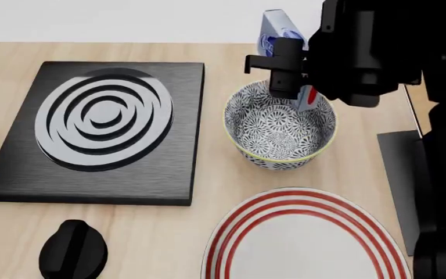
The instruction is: Pick up the cream cheese and put it in the bowl.
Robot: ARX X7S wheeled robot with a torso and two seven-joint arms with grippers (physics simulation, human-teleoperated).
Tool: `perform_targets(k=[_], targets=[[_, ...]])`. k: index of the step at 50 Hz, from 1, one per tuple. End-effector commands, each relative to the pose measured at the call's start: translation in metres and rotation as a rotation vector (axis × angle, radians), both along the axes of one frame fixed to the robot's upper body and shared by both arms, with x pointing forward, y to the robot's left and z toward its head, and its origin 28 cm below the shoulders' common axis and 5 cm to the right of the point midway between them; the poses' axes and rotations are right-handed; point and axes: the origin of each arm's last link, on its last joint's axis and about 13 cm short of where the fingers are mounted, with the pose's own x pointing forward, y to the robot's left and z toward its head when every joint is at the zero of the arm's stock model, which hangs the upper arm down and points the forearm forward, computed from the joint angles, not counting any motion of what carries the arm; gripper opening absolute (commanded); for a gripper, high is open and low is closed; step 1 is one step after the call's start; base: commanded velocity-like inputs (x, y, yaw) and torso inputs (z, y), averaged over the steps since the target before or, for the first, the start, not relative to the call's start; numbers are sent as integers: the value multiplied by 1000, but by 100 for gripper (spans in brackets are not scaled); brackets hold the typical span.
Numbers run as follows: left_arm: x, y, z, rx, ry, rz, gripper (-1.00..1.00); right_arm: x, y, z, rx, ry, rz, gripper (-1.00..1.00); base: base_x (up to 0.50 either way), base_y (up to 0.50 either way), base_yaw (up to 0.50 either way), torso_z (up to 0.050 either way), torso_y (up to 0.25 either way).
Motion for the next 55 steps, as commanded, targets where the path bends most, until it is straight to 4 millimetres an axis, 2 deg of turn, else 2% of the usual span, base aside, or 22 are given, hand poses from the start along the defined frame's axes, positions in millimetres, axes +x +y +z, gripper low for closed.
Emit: perform_targets(k=[1, 25, 55], targets=[[0, 0, -1, -1, -3, 3, 100, -3, -3, 3, -40, 44, 9, -100, 0, 0, 0, 0, 0], [1, 1, 0, -2, -10, 6, 100, -2, -3, 13, -177, 113, 36, -100, 0, 0, 0, 0, 0], [1, 0, 0, -2, -14, 8, 100, 3, -5, 1, -244, 181, 71, -100, 0, 0, 0, 0, 0]])
